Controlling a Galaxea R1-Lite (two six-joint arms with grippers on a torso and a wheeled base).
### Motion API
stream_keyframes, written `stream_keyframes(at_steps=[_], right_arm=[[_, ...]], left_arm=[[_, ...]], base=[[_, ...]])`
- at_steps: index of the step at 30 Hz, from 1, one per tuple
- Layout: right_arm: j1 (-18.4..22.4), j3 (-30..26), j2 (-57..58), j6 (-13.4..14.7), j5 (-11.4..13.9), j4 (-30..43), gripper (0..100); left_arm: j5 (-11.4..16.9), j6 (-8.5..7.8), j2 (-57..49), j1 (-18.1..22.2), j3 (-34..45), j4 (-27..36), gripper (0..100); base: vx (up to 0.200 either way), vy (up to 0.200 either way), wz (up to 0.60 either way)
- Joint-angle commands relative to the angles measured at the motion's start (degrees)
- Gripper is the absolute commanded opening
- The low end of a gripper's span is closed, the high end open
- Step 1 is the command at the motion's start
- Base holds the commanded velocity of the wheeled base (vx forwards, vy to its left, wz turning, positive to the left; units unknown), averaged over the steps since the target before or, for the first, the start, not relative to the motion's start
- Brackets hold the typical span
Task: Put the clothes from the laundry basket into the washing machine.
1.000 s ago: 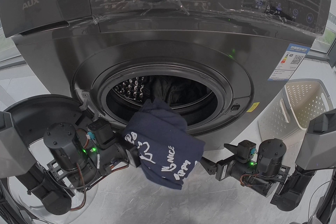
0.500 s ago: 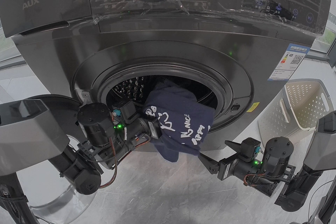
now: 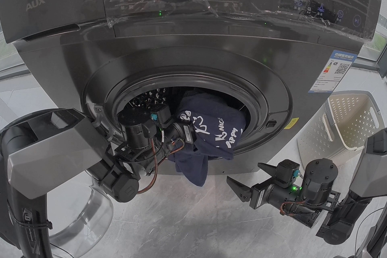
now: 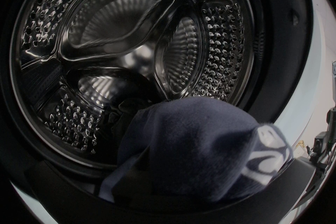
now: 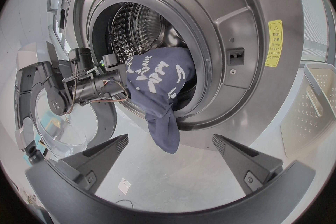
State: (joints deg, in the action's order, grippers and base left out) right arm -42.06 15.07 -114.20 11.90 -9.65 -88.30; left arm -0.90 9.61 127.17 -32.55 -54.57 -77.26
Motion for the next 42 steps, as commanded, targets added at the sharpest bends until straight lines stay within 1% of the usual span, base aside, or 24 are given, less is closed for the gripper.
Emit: stream_keyframes(at_steps=[1,4,9,11,12,14,16,20,23,28,34,35,36,37,39,42], right_arm=[[-0.13,-0.04,-1.2,0.06,-0.01,-0.03,100],[-1.45,-0.04,-1.2,0.14,-0.01,-0.03,100],[-1.54,0.05,-1.37,0.23,-0.01,-0.03,100],[-1.45,0.05,-1.37,0.23,-0.01,-0.12,100],[-1.54,0.05,-1.46,0.23,0.07,-0.03,100],[-1.45,0.14,-1.64,0.23,0.07,-0.03,100],[-1.54,0.05,-1.64,0.23,0.07,-0.03,100],[-1.54,0.05,-1.9,0.23,0.07,-0.03,100],[-1.62,0.05,-1.99,0.23,0.07,-0.12,100],[-1.71,-0.04,-2.52,0.32,0.07,-0.12,100],[-1.71,-0.04,-2.87,0.32,0.07,-0.12,100],[-1.71,0.05,-2.78,0.41,0.07,-0.12,100],[-1.71,0.05,-2.78,0.41,0.07,-0.12,100],[-1.71,-0.04,-2.78,0.41,0.07,-0.12,100],[-1.71,0.05,-2.78,0.41,0.07,-0.12,100],[-1.71,0.05,-2.78,0.32,0.07,-0.12,100]], left_arm=[[0.2,0.06,2.47,0.82,-5.02,1.41,0],[0.46,0.06,2.64,1.96,-5.9,5.19,0],[0.73,0.33,3.52,2.14,-7.93,7.22,0],[-0.06,0.33,4.58,2.14,-9.6,7.39,0],[-0.68,0.33,5.81,2.14,-11.79,7.3,0],[-3.05,0.33,7.48,2.23,-14.78,7.39,0],[-3.84,0.24,8.97,2.75,-16.71,7.22,0],[-3.84,0.15,10.29,2.84,-18.03,7.39,0],[-3.93,-0.29,12.49,3.46,-20.49,8.09,0],[-4.55,-1.08,15.12,4.78,-27.09,11.79,0],[-4.72,-1.08,15.47,5.3,-30.34,15.65,0],[-4.99,-0.99,16.0,5.39,-32.45,17.06,0],[-4.99,-0.99,16.0,5.39,-32.45,17.06,0],[-5.78,-0.91,16.44,5.74,-34.73,18.2,0],[-6.74,-0.55,16.53,5.65,-35.61,18.82,0],[-7.01,-0.38,16.09,5.48,-35.0,19.17,0]], base=[[0.0,0.0,0.0],[0.0,0.0,0.0],[0.0,0.0,0.0],[0.0,0.0,0.0],[0.0,0.0,0.0],[0.0,0.0,0.0],[0.0,0.0,0.0],[0.0,0.0,0.0],[0.0,0.0,0.0],[0.0,0.0,0.0],[0.0,0.0,0.0],[0.0,0.0,0.0],[0.0,0.0,0.0],[0.0,0.0,0.0],[0.0,0.0,0.0],[0.0,0.0,0.0]])
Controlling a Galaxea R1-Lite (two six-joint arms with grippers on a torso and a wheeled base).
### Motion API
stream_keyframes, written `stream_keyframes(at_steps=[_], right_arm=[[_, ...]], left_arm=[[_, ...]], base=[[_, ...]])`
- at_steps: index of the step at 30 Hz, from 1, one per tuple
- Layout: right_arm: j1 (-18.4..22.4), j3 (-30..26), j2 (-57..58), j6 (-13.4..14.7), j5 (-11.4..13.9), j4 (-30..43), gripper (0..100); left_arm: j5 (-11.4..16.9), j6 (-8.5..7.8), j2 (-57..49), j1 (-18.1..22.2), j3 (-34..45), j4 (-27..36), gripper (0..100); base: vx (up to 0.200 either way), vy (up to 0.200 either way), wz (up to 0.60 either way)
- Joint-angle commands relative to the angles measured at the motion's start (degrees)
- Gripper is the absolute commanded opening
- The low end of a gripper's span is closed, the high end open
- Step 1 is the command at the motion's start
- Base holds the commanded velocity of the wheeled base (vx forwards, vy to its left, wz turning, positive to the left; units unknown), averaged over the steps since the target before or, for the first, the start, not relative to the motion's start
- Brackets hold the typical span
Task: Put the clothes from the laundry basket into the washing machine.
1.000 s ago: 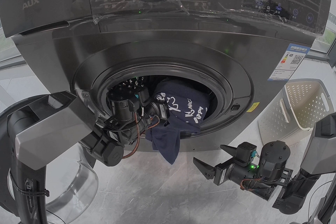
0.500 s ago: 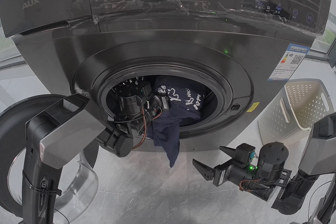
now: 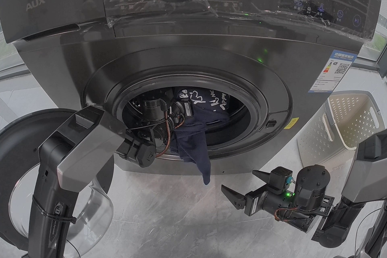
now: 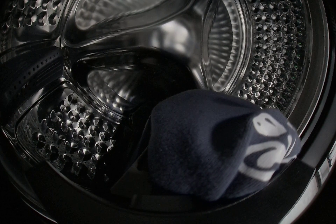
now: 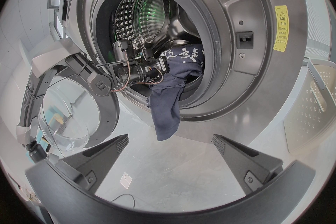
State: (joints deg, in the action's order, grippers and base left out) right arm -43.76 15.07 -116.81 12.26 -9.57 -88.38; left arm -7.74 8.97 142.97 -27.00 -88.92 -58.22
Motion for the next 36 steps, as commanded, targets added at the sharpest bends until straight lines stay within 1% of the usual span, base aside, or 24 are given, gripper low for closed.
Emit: stream_keyframes(at_steps=[1,2,3,6,8,9,12,14,16,20,21,24,29,30,31,32,33,34,36], right_arm=[[0.08,0.05,-0.17,-0.05,-0.01,-0.04,100],[-0.01,0.05,-0.17,-0.05,-0.01,-0.04,100],[-0.01,0.05,-0.17,0.04,-0.01,-0.04,100],[0.08,0.05,-0.17,0.04,-0.01,-0.04,100],[0.08,-0.04,-0.26,0.04,-0.01,-0.04,100],[0.08,-0.04,-0.26,0.04,-0.01,-0.04,100],[-0.01,-0.04,-0.26,-0.05,-0.01,-0.04,100],[-0.01,-0.04,-0.26,0.04,-0.01,-0.04,100],[-0.01,-0.04,-0.26,0.04,-0.01,-0.04,100],[-0.09,-0.04,-0.17,0.04,-0.01,-0.04,100],[-0.09,0.05,-0.17,0.04,-0.01,-0.04,100],[-0.09,0.05,-0.17,-0.05,-0.01,-0.12,100],[-0.18,0.4,-0.17,-0.05,-0.01,-0.12,100],[-0.18,0.49,-0.17,0.04,-0.01,-0.12,100],[-0.18,0.49,-0.17,0.04,-0.01,-0.12,100],[-0.36,0.49,-0.17,0.04,-0.01,-0.12,100],[-0.36,0.49,-0.17,0.04,-0.01,-0.12,100],[-0.44,0.49,-0.17,0.04,-0.01,-0.12,100],[-0.53,0.58,-0.17,-0.05,-0.01,-0.12,100]], left_arm=[[-0.17,0.26,0.29,-0.07,-0.55,0.13,0],[-0.17,0.61,-0.24,-0.42,0.59,0.21,0],[-0.17,0.96,-0.68,-0.42,1.29,0.21,100],[-0.34,2.63,-3.23,-1.47,4.02,-0.05,100],[-0.34,3.68,-6.65,-2.44,8.76,0.92,100],[-0.08,3.86,-8.32,-2.79,11.05,1.97,100],[0.89,4.04,-11.75,-3.94,16.06,4.87,100],[0.97,4.04,-12.1,-4.02,16.67,4.96,100],[1.68,4.04,-11.93,-4.55,18.69,5.05,100],[1.59,3.77,-9.11,-4.64,19.22,4.87,100],[1.59,3.51,-8.32,-4.55,19.05,4.7,0],[1.68,3.33,-7.18,-4.46,18.87,4.7,0],[1.24,3.51,-2.96,-4.02,13.42,4.43,0],[0.62,3.86,-1.82,-3.76,9.64,4.43,0],[0.62,3.86,-1.82,-3.76,9.64,4.43,0],[-0.7,3.95,-0.5,-3.23,5.16,3.99,0],[-0.7,3.95,-0.5,-3.23,5.16,3.99,0],[-3.07,4.04,0.73,-2.7,0.15,3.2,0],[-4.56,4.12,2.4,-2.0,-4.51,2.32,0]], base=[[0.0,0.0,0.0],[0.0,0.0,0.0],[0.0,0.0,0.0],[0.0,0.0,0.0],[0.0,0.0,0.0],[0.0,0.0,0.0],[0.0,0.0,0.0],[0.0,0.0,0.0],[0.0,0.0,0.0],[0.0,0.0,0.0],[0.0,0.0,0.0],[0.0,0.0,0.0],[0.0,0.0,0.0],[0.0,0.0,0.0],[0.0,0.0,0.0],[0.0,0.0,0.0],[0.0,0.0,0.0],[0.0,0.0,0.0],[0.0,0.0,0.0]])
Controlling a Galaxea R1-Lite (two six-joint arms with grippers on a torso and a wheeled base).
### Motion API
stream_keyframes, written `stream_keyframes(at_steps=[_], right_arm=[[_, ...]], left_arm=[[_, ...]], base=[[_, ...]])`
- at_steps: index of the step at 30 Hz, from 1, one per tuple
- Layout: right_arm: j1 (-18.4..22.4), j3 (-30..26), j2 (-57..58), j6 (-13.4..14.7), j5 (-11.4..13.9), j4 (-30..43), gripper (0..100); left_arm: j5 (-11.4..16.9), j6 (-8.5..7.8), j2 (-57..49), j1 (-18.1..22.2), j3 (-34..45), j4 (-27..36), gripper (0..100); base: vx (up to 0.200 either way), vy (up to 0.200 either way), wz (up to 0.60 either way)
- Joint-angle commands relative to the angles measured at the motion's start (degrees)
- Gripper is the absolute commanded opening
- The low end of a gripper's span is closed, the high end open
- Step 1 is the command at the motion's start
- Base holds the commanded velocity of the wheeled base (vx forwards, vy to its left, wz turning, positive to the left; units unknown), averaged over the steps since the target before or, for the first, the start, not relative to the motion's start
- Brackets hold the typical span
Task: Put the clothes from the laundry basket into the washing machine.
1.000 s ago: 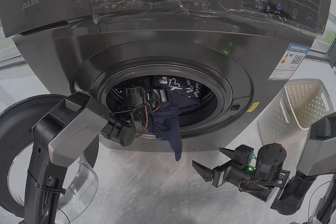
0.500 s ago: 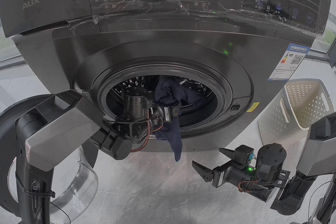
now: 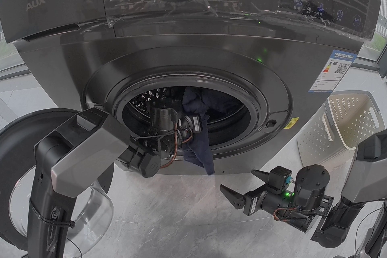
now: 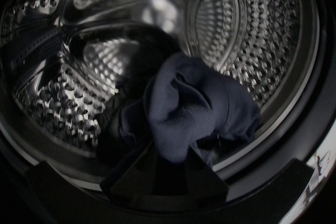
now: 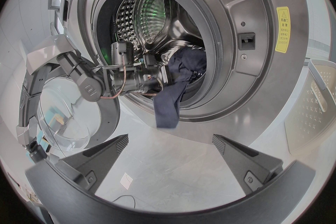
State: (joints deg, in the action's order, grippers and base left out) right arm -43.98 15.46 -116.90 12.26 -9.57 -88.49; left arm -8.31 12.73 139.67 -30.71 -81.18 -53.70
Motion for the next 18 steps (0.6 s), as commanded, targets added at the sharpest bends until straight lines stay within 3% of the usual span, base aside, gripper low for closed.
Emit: stream_keyframes(at_steps=[1,6,11,12,18], right_arm=[[-0.31,0.19,-0.09,0.04,-0.01,-0.01,100],[-0.31,0.27,-0.17,0.04,-0.01,-0.01,100],[-0.31,0.27,-0.61,0.04,-0.01,-0.01,100],[-0.31,0.27,-0.7,0.04,-0.01,-0.1,100],[-0.31,0.19,-0.79,0.04,-0.01,-0.1,100]], left_arm=[[-4.25,0.37,6.32,2.06,-13.92,-2.37,0],[-5.31,0.37,7.02,2.76,-17.26,-3.08,0],[-5.4,0.46,6.14,2.58,-13.48,-3.08,0],[-5.4,0.54,5.79,2.5,-12.69,-3.08,100],[-5.22,2.48,1.84,1.18,-6.1,-2.55,100]], base=[[0.0,0.0,0.0],[0.0,0.0,0.0],[0.0,0.0,0.0],[0.0,0.0,0.0],[0.0,0.0,0.0]])
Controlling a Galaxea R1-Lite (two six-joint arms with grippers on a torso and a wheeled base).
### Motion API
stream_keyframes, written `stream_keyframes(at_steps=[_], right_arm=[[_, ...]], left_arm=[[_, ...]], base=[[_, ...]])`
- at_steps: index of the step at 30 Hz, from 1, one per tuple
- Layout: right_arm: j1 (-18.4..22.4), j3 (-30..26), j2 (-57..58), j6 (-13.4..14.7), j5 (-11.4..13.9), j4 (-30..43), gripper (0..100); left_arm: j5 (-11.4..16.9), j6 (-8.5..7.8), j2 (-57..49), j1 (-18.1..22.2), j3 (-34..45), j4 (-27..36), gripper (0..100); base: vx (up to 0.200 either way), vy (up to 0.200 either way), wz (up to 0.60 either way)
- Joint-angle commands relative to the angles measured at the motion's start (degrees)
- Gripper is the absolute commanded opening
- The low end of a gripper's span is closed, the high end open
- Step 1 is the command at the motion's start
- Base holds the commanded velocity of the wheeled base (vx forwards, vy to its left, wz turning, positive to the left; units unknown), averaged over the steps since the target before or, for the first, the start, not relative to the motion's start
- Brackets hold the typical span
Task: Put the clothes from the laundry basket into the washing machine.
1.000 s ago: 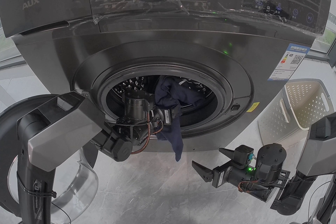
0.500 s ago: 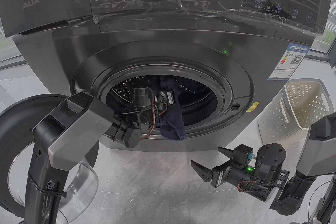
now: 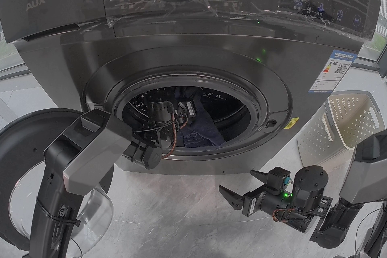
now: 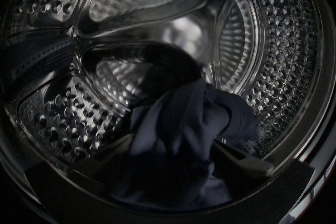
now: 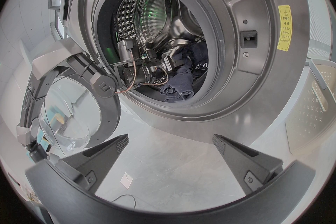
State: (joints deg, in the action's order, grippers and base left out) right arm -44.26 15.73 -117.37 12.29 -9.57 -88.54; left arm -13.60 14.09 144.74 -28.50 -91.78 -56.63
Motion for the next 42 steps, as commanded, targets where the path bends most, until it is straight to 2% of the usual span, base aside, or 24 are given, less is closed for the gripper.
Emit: stream_keyframes(at_steps=[1,3,7,11,12,17,20,23,31,34,42], right_arm=[[-0.03,-0.08,-0.31,0.02,-0.01,-0.05,100],[-0.03,0.01,-0.31,0.02,-0.01,-0.05,100],[-0.03,-0.08,-0.4,0.02,-0.01,-0.05,100],[-0.38,-0.08,-0.31,0.02,-0.01,-0.05,100],[-0.38,0.01,-0.31,0.02,-0.1,-0.05,100],[-0.82,0.01,-0.31,0.19,-0.19,-0.05,100],[-1.0,0.01,-0.31,0.19,-0.19,-0.05,100],[-1.0,0.01,-0.31,0.19,-0.19,-0.05,100],[-1.09,0.01,-0.4,0.19,-0.19,-0.05,100],[-1.09,0.01,-0.4,0.19,-0.19,-0.05,100],[-1.09,-0.17,-0.4,0.19,-0.27,-0.05,100]], left_arm=[[0.42,1.29,-4.2,-1.47,6.27,0.55,100],[1.48,1.29,-6.22,-1.91,10.48,2.05,100],[3.85,1.38,-7.1,-2.44,13.74,3.28,100],[3.85,1.02,-6.4,-2.52,15.14,3.8,100],[3.85,1.02,-5.96,-2.61,14.88,3.8,0],[3.67,1.2,-3.5,-2.52,11.36,3.54,0],[2.53,1.38,-1.39,-2.0,6.97,2.48,0],[0.07,1.46,0.1,-0.94,0.99,1.08,0],[-1.34,1.38,1.07,1.26,-7.62,-0.86,0],[-3.18,0.94,2.74,1.69,-11.22,-1.38,0],[-3.27,0.41,3.27,1.96,-14.04,-1.47,0]], base=[[0.0,0.0,0.0],[0.0,0.0,0.0],[0.0,0.0,0.0],[0.0,0.0,0.0],[0.0,0.0,0.0],[0.0,0.0,0.0],[0.0,0.0,0.0],[0.0,0.0,0.0],[0.0,0.0,0.0],[0.0,0.0,0.0],[0.0,0.0,0.0]])
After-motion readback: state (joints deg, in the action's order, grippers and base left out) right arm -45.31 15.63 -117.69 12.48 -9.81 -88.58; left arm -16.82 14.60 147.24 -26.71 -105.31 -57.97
